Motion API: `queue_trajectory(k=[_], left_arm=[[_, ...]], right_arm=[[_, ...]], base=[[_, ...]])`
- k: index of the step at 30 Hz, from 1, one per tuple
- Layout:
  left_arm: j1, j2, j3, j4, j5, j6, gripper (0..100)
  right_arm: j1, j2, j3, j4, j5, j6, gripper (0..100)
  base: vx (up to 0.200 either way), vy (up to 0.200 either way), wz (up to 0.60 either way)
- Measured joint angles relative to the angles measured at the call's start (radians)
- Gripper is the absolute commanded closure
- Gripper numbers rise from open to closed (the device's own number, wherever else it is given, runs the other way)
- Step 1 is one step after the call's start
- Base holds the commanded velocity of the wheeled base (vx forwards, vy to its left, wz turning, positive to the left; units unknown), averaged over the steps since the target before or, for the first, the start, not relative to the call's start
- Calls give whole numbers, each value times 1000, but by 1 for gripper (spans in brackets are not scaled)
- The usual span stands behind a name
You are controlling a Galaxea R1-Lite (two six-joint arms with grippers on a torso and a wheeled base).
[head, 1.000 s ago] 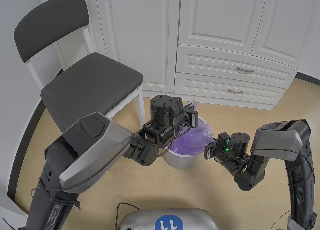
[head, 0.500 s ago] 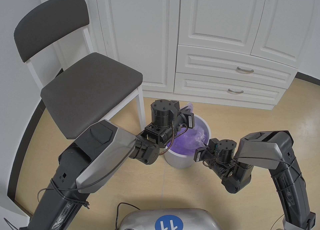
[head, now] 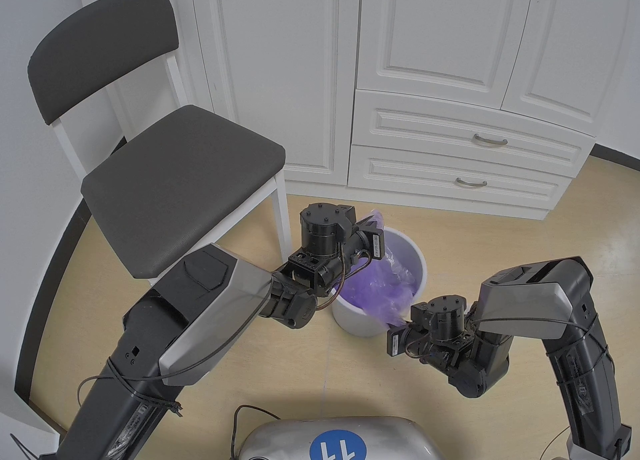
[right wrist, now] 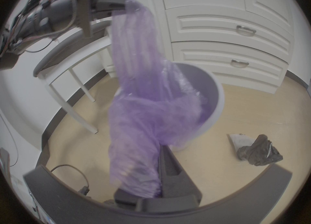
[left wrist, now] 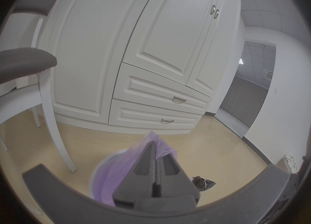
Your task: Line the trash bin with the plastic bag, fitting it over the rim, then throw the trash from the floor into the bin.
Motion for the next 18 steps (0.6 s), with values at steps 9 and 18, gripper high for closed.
queue_trajectory(k=[9, 18], left_arm=[[18, 8, -24, 21, -4, 0, 100], [37, 47, -86, 94, -3, -1, 100]], right_arm=[[82, -29, 56, 2, 24, 33, 100], [114, -65, 96, 53, 38, 59, 100]], base=[[0, 0, 0], [0, 0, 0]])
